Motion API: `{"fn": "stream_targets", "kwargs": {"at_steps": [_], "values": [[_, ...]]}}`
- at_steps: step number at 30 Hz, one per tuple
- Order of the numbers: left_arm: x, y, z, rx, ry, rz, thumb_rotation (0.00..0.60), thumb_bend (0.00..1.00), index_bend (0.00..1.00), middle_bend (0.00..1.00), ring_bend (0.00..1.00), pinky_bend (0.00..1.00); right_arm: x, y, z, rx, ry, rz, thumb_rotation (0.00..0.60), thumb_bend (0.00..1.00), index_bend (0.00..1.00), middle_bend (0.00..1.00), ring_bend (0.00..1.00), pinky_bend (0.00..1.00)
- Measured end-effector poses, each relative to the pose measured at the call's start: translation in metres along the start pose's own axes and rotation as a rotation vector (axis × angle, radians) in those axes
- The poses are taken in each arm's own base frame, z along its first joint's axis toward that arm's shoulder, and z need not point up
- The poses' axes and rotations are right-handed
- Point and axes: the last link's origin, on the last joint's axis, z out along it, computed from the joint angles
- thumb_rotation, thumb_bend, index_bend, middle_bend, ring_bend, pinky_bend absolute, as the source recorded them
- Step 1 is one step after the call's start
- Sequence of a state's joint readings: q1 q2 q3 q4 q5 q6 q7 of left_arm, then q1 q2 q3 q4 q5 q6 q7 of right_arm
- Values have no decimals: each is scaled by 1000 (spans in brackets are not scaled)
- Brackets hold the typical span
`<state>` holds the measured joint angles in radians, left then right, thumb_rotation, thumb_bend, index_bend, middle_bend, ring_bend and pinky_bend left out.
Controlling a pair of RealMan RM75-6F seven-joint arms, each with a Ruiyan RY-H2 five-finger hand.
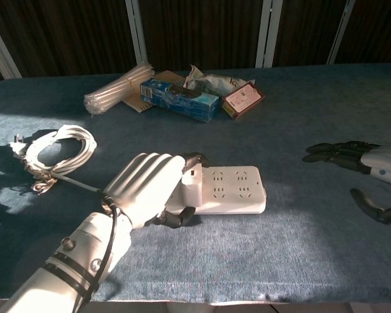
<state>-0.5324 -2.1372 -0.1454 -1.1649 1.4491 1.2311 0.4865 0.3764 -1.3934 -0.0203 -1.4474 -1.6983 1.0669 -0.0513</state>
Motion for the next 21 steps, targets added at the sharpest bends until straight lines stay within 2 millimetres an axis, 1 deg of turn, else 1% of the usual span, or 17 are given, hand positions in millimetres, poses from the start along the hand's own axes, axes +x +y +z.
{"fn": "stream_targets", "kwargs": {"at_steps": [5, 12, 18, 21], "values": [[1, -1, 0, 7, 8, -5, 600, 372, 327, 440, 392, 435, -5, -15, 20, 47, -15, 4, 600, 927, 91, 112, 0, 0], [-2, 1, -1, 2, 1, -4, 600, 373, 333, 444, 392, 435, -17, -38, 45, 97, -45, 21, 600, 954, 100, 125, 0, 0], [-1, 1, -2, 8, 7, -4, 600, 375, 335, 449, 394, 435, -31, -49, 60, 107, -77, 15, 600, 963, 100, 128, 0, 0], [-1, 1, -1, 11, 16, -1, 600, 377, 339, 455, 397, 436, -37, -54, 62, 115, -93, 7, 600, 964, 100, 128, 0, 0]]}}
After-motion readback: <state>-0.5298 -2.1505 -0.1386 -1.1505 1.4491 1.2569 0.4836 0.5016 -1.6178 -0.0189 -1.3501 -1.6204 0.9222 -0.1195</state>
